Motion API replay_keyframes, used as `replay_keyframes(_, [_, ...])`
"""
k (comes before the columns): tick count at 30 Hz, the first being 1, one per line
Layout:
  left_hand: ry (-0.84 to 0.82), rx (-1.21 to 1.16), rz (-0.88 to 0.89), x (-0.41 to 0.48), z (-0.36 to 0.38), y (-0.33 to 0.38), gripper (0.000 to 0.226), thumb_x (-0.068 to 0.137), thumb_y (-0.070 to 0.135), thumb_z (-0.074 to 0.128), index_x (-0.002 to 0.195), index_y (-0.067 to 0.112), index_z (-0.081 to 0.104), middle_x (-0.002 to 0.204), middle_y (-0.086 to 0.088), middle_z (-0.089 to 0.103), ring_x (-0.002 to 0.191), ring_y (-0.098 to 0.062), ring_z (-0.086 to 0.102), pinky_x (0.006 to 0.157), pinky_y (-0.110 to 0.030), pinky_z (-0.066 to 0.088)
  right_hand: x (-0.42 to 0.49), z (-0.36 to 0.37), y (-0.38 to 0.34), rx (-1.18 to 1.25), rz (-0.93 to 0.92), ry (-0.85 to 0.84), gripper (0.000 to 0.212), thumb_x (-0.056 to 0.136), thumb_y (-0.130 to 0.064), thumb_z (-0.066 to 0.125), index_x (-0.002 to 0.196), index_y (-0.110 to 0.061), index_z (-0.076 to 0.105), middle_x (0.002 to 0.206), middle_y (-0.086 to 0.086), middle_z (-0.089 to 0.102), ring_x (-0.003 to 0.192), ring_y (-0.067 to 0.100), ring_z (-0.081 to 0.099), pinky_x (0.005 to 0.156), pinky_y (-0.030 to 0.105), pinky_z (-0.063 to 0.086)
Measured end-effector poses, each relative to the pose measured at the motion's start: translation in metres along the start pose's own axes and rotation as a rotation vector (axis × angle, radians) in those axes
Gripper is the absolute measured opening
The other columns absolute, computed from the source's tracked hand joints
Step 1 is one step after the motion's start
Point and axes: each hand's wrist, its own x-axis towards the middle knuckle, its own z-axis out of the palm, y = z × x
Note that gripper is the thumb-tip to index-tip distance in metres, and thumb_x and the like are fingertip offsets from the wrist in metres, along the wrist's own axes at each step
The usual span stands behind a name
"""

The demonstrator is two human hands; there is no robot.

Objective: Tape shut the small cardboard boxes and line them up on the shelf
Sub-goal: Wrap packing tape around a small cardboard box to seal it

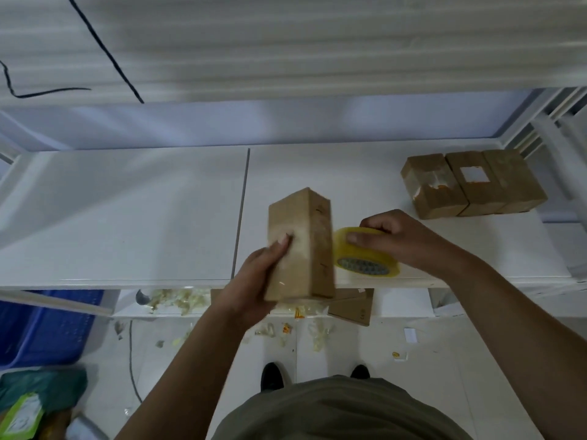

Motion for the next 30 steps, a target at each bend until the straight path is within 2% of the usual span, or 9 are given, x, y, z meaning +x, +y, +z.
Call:
replay_keyframes(2, [0.192,0.026,0.043,0.007,-0.023,0.004,0.077,0.074,0.049,0.093,0.132,0.002,0.072,0.132,-0.025,0.072,0.112,-0.037,0.075,0.085,-0.043,0.064,0.007,-0.007,0.005,-0.024,-0.013,0.005,0.058,0.089,-0.060,0.070,0.057,-0.015,0.051,0.056,-0.004,0.040,0.053,0.011,0.045,0.057,0.029,0.033])
replay_keyframes(5, [0.390,0.084,0.099,0.022,-0.049,0.015,0.063,0.082,0.040,0.087,0.130,0.002,0.072,0.131,-0.023,0.074,0.115,-0.036,0.075,0.089,-0.042,0.062,0.024,-0.014,0.008,-0.089,-0.032,0.033,0.059,0.086,-0.063,0.067,0.058,-0.014,0.050,0.055,-0.005,0.039,0.051,0.011,0.044,0.053,0.022,0.032])
replay_keyframes(9, [0.487,0.117,0.114,0.047,-0.054,0.037,0.066,0.073,0.047,0.093,0.121,0.005,0.076,0.116,-0.012,0.081,0.109,-0.033,0.078,0.092,-0.048,0.064,0.045,-0.024,0.006,-0.011,-0.004,0.002,0.055,0.085,-0.062,0.066,0.083,-0.007,0.073,0.077,0.002,0.065,0.075,0.015,0.067,0.075,0.033,0.047])
replay_keyframes(11, [0.569,0.176,0.116,0.057,-0.058,0.039,0.061,0.072,0.048,0.095,0.112,0.007,0.078,0.104,-0.008,0.084,0.102,-0.032,0.080,0.090,-0.049,0.065,0.050,-0.035,0.005,0.060,0.019,0.021,0.058,0.082,-0.060,0.071,0.093,-0.003,0.073,0.080,-0.001,0.064,0.070,-0.001,0.067,0.074,0.024,0.049])
replay_keyframes(14, [0.669,0.275,0.111,0.066,-0.061,0.025,0.043,0.076,0.049,0.093,0.099,0.015,0.079,0.089,0.000,0.084,0.090,-0.025,0.082,0.072,-0.036,0.066,0.062,-0.048,0.007,-0.142,0.025,-0.037,0.061,0.084,-0.064,0.075,0.070,-0.007,0.058,0.065,0.000,0.042,0.060,0.011,0.047,0.066,0.036,0.034])
replay_keyframes(16, [0.709,0.344,0.124,0.070,-0.058,0.010,0.041,0.076,0.051,0.092,0.098,0.020,0.078,0.088,0.003,0.084,0.086,-0.021,0.081,0.066,-0.029,0.064,0.076,-0.045,0.008,-0.391,0.094,-0.064,0.060,0.084,-0.068,0.074,0.059,-0.016,0.057,0.060,-0.006,0.047,0.061,0.015,0.048,0.063,0.035,0.032])
replay_keyframes(21, [0.751,0.598,0.072,0.074,-0.059,-0.011,0.065,0.081,0.074,0.073,0.120,0.022,0.066,0.107,0.003,0.076,0.098,-0.022,0.075,0.090,-0.044,0.063,0.110,-0.008,0.000,-0.896,0.169,-0.149,0.061,0.080,-0.084,0.063,0.085,-0.024,0.066,0.096,0.002,0.066,0.093,0.025,0.064,0.073,0.035,0.048])
replay_keyframes(25, [0.735,0.660,0.059,0.077,-0.064,-0.008,0.068,0.087,0.078,0.064,0.123,0.020,0.065,0.109,0.002,0.075,0.103,-0.024,0.074,0.095,-0.048,0.061,0.133,0.023,-0.014,-1.011,0.093,-0.096,0.055,0.073,-0.079,0.071,0.087,-0.027,0.059,0.094,-0.001,0.067,0.088,0.025,0.064,0.065,0.032,0.039])
replay_keyframes(30, [0.697,0.658,0.025,0.073,-0.068,-0.004,0.080,0.077,0.089,0.056,0.124,0.024,0.064,0.116,0.001,0.075,0.109,-0.028,0.073,0.102,-0.054,0.057,0.153,0.055,-0.030,-1.035,0.034,-0.056,0.052,0.084,-0.057,0.073,0.123,-0.024,0.065,0.121,0.006,0.065,0.109,0.030,0.063,0.081,0.038,0.046])
